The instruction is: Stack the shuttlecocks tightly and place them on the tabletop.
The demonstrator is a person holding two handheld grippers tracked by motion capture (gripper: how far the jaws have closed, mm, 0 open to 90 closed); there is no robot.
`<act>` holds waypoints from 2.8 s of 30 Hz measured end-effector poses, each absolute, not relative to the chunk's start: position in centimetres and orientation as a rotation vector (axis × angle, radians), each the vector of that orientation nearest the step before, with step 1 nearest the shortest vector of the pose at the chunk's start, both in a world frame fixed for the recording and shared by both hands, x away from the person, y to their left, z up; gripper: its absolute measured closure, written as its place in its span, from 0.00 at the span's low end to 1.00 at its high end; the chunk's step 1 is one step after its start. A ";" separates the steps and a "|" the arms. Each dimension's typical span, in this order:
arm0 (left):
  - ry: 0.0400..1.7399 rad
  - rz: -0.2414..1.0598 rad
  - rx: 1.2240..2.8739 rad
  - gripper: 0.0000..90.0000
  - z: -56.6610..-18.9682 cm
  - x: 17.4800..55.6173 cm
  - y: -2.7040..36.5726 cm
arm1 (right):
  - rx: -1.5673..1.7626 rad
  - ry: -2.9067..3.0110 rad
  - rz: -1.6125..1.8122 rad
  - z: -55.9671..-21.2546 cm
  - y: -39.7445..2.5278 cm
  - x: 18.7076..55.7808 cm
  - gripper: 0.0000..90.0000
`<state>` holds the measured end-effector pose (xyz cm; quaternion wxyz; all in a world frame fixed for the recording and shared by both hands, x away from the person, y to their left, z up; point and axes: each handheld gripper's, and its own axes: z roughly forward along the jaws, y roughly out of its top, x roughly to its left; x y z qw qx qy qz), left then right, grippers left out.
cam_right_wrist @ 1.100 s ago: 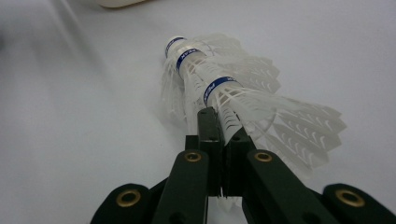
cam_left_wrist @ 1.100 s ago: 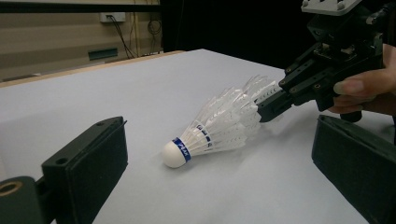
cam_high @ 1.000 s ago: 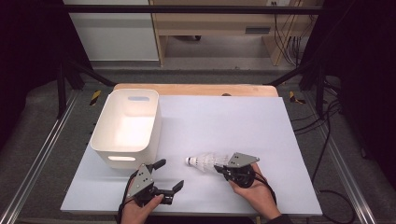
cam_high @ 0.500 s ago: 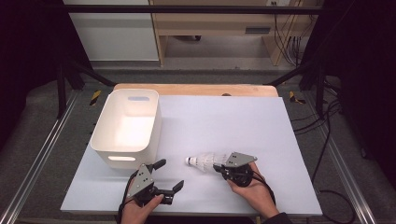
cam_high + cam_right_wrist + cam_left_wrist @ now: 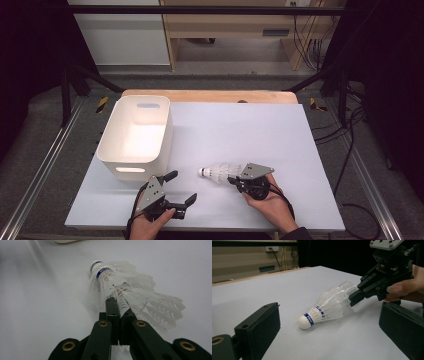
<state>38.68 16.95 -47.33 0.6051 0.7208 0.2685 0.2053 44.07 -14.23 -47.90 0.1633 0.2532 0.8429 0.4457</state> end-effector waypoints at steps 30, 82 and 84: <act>0.617 0.476 1.673 0.04 -47.4 38.7 16.9 | 0.674 2.419 1.281 -48.1 -13.8 44.0 0.97; 0.613 0.475 1.675 0.04 -47.3 38.7 16.9 | 0.674 2.437 1.211 -48.3 -13.4 43.5 0.77; 0.615 0.475 1.673 0.04 -47.3 38.7 16.9 | 0.679 2.437 1.212 -48.2 -13.5 43.4 0.75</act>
